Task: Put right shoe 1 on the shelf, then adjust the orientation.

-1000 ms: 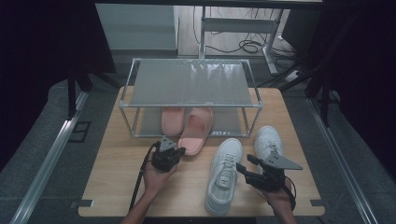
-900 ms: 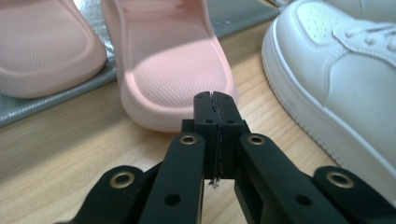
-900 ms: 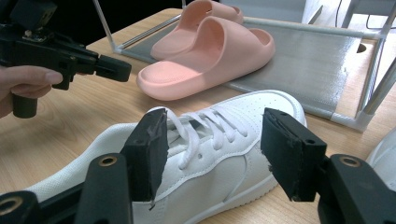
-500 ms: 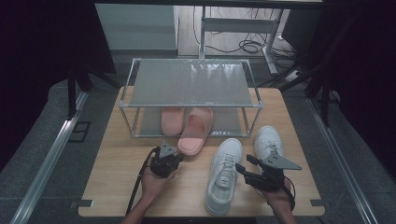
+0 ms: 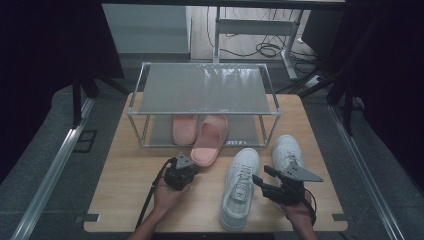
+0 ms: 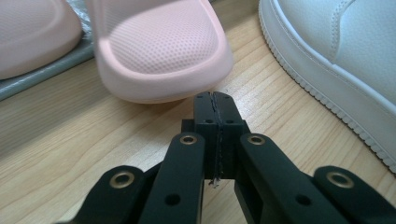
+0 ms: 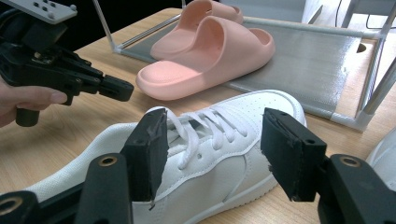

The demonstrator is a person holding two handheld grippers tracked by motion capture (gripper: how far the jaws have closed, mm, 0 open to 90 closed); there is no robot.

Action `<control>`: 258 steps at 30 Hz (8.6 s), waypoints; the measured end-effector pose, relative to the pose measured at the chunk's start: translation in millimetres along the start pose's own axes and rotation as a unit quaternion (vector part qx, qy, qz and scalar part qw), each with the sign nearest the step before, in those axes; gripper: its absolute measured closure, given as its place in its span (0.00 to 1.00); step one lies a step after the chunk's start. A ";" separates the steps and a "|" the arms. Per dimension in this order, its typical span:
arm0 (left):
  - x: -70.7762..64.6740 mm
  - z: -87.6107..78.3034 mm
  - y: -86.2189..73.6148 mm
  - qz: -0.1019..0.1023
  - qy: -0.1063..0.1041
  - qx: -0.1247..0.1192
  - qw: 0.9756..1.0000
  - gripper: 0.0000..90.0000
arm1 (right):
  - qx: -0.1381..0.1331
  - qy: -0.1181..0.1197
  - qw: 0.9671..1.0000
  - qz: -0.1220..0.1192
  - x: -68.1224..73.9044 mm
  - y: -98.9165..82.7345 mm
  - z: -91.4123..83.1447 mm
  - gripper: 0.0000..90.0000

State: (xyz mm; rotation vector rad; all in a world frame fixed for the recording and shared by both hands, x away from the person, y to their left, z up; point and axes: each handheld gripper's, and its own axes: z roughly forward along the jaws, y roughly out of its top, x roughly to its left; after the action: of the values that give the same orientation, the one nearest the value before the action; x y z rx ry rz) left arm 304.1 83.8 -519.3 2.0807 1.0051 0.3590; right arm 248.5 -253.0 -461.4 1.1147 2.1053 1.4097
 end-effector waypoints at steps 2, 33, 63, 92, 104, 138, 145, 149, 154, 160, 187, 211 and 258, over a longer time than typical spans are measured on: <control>-1.6 3.4 1.5 0.007 0.001 0.005 1.000 1.00 | 0.000 0.000 1.000 0.000 -0.3 -0.1 0.0 0.47; -1.0 43.3 32.0 -0.005 0.017 0.017 1.000 1.00 | -0.005 -0.003 1.000 0.001 -2.9 0.2 -3.6 0.47; 18.8 59.3 51.9 -0.029 0.030 0.006 0.999 1.00 | -0.010 -0.009 1.000 0.003 -6.1 1.3 -9.1 0.47; 24.5 68.7 63.5 -0.046 0.033 -0.014 0.998 0.98 | -0.010 -0.015 1.000 0.011 -9.8 -1.8 -11.0 0.47; 50.9 15.0 33.3 -0.059 0.060 -0.042 0.996 0.99 | -0.007 -0.017 1.000 0.009 -7.8 -3.3 -10.1 0.47; 106.3 22.3 15.4 -0.113 0.118 -0.020 0.986 0.99 | -0.005 -0.018 1.000 0.012 -9.7 -4.5 -9.4 0.47; 100.7 28.1 20.8 -0.112 0.108 -0.020 0.988 0.99 | -0.005 -0.018 1.000 0.012 -9.8 -4.6 -9.5 0.47; 97.5 30.0 24.2 -0.108 0.105 -0.020 0.988 0.99 | -0.005 -0.018 1.000 0.012 -9.8 -4.6 -9.6 0.47; 95.1 33.2 25.5 -0.107 0.100 -0.022 0.989 0.99 | -0.005 -0.018 1.000 0.012 -10.1 -4.7 -9.7 0.47; 94.9 33.4 25.9 -0.108 0.099 -0.021 0.989 0.99 | -0.004 -0.019 1.000 0.012 -10.3 -4.8 -9.7 0.47; 70.7 -26.5 -10.7 -0.090 0.053 -0.031 0.994 0.87 | -0.009 -0.018 1.000 0.009 -6.6 -1.9 -11.6 0.47; 48.6 -63.1 -60.4 -0.079 0.020 0.022 0.996 0.53 | -0.004 -0.015 1.000 0.003 -2.1 -2.7 -8.2 0.47; 48.7 -71.4 -69.2 -0.082 0.038 0.002 0.996 0.52 | 0.061 0.072 0.994 -0.055 45.9 -5.7 3.8 1.00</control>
State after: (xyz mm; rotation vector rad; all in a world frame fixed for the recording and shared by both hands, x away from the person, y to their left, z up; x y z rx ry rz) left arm 259.8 185.0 -528.4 1.9841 1.2129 0.3545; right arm 220.4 -216.2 -462.7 0.9494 2.3437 1.3612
